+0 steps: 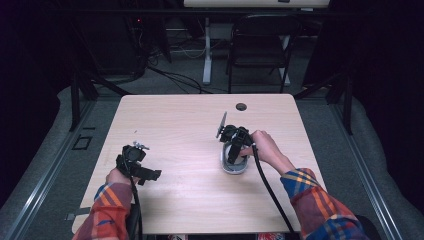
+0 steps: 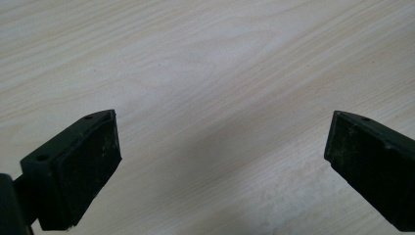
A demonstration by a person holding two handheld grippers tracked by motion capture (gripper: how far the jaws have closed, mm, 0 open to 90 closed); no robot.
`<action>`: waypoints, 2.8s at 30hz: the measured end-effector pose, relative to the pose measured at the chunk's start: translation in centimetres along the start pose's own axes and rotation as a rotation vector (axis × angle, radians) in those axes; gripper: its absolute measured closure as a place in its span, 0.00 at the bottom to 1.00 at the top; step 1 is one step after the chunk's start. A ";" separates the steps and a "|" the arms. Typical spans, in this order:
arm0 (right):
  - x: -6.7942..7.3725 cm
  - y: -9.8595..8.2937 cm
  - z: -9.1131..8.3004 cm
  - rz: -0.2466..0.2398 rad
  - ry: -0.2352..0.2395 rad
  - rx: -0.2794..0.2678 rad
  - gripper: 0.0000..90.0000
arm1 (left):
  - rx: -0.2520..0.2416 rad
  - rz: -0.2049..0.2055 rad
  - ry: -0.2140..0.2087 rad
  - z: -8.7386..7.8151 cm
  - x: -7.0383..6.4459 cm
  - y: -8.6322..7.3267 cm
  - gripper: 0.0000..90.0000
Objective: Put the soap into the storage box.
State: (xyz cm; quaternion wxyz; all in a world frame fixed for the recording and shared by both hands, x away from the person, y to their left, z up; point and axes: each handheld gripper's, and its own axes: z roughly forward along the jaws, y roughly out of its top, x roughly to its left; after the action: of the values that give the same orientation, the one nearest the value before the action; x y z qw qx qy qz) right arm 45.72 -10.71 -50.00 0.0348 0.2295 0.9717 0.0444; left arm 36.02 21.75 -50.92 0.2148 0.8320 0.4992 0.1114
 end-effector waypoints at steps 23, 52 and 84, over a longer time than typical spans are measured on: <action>0.5 -2.2 -3.0 0.000 -0.017 -0.083 0.17 | 0.005 0.006 -0.005 0.0 0.0 0.0 0.00; -0.2 -12.0 -5.4 0.120 -0.072 -0.099 0.07 | 0.004 0.005 0.000 0.0 -0.1 0.0 0.00; -0.1 -21.5 0.6 0.256 -0.009 0.037 0.09 | 0.015 0.018 -0.007 0.2 -0.2 0.1 0.00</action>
State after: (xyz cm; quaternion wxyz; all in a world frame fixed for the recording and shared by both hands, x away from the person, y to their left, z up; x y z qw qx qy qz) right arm 36.33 -29.85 -52.83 0.0288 0.3523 0.9350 0.0295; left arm 36.09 21.47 -50.98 0.2092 0.8384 0.4918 0.1068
